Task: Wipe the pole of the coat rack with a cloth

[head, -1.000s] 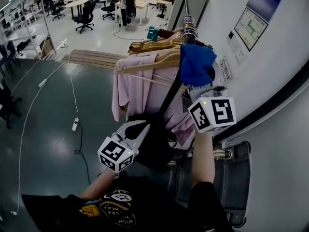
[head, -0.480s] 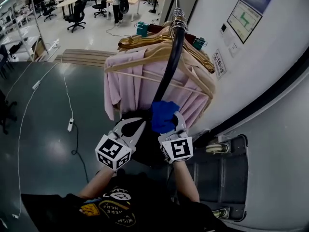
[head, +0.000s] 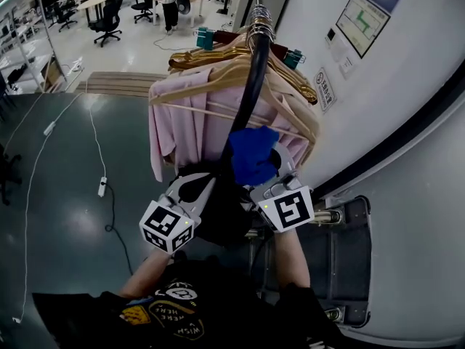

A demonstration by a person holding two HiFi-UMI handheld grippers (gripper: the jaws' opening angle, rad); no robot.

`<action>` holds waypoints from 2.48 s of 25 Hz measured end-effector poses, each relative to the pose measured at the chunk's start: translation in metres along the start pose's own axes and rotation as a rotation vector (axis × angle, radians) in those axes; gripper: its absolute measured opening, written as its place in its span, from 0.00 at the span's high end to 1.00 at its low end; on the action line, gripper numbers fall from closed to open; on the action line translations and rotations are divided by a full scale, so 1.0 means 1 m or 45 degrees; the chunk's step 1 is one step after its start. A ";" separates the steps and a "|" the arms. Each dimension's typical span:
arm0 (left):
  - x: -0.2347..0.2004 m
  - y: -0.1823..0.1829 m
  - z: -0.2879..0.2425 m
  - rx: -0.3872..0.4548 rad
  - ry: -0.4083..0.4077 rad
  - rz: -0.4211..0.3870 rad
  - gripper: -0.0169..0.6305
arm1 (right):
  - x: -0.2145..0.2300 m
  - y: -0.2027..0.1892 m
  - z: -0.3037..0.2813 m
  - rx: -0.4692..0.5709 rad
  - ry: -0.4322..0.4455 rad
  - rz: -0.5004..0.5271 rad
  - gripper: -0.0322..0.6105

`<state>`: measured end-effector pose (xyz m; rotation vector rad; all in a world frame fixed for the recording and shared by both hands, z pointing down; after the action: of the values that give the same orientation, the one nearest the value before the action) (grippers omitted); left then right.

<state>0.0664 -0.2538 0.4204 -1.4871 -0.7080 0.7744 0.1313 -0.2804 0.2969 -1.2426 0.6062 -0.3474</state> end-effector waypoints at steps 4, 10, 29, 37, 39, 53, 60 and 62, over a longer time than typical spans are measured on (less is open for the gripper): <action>-0.001 0.002 -0.001 0.004 -0.009 0.002 0.97 | 0.036 0.089 -0.024 0.192 -0.062 0.123 0.92; 0.000 0.008 -0.001 0.012 -0.016 -0.005 0.97 | 0.086 0.132 -0.089 0.172 -0.112 0.073 0.92; -0.007 -0.002 0.015 -0.019 -0.010 0.002 0.97 | -0.042 -0.060 0.004 -0.062 -0.019 -0.210 0.92; -0.018 -0.007 0.030 -0.060 0.130 -0.133 0.97 | -0.033 -0.079 0.085 -0.165 -0.392 -0.267 0.92; -0.017 -0.011 0.032 -0.073 0.136 -0.140 0.97 | -0.033 -0.097 0.099 -0.222 -0.452 -0.313 0.92; 0.007 -0.018 0.040 -0.088 0.101 -0.046 0.97 | -0.044 -0.114 0.128 -0.280 -0.502 -0.409 0.92; 0.009 -0.018 0.037 -0.103 0.107 -0.053 0.97 | -0.047 -0.115 0.129 -0.290 -0.487 -0.440 0.92; 0.010 -0.019 0.036 -0.101 0.100 -0.056 0.97 | -0.046 -0.117 0.130 -0.287 -0.491 -0.458 0.92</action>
<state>0.0435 -0.2240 0.4379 -1.5597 -0.7167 0.6580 0.1819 -0.1893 0.4450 -1.5905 0.0884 -0.3308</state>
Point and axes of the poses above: the fingertips, and each gripper's own axes: z backward along the fingers, x to its right, y out of its top, the point moved 2 cm from there along z, backward along the fingers, and after that the axes turned 7 degrees about -z, right-handed, at the moved point
